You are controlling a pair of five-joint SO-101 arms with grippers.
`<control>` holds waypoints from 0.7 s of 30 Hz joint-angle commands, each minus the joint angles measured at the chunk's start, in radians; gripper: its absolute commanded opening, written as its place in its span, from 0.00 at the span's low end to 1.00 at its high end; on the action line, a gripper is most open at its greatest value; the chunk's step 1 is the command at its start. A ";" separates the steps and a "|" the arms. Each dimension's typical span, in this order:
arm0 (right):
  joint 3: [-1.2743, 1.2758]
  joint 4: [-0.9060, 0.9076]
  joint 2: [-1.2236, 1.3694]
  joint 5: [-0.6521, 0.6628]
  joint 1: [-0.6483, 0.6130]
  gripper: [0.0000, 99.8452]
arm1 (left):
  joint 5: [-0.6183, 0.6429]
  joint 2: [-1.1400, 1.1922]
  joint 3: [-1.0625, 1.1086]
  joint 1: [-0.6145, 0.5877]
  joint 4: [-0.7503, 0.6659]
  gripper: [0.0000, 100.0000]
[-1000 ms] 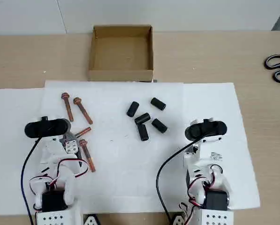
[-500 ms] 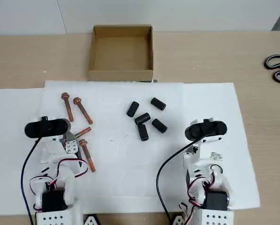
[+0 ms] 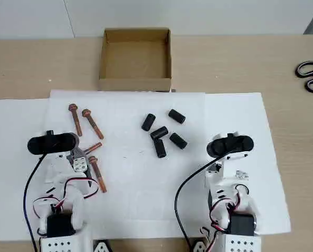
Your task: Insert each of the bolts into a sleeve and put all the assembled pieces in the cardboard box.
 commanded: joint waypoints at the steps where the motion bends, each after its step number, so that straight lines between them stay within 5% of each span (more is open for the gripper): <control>1: -0.003 -0.019 -0.018 0.000 0.001 0.00 | -0.003 -0.011 -0.007 -0.005 0.003 0.01; 21: -0.002 -0.021 -0.018 0.005 -0.053 0.00 | -0.003 -0.011 -0.007 -0.005 0.003 0.01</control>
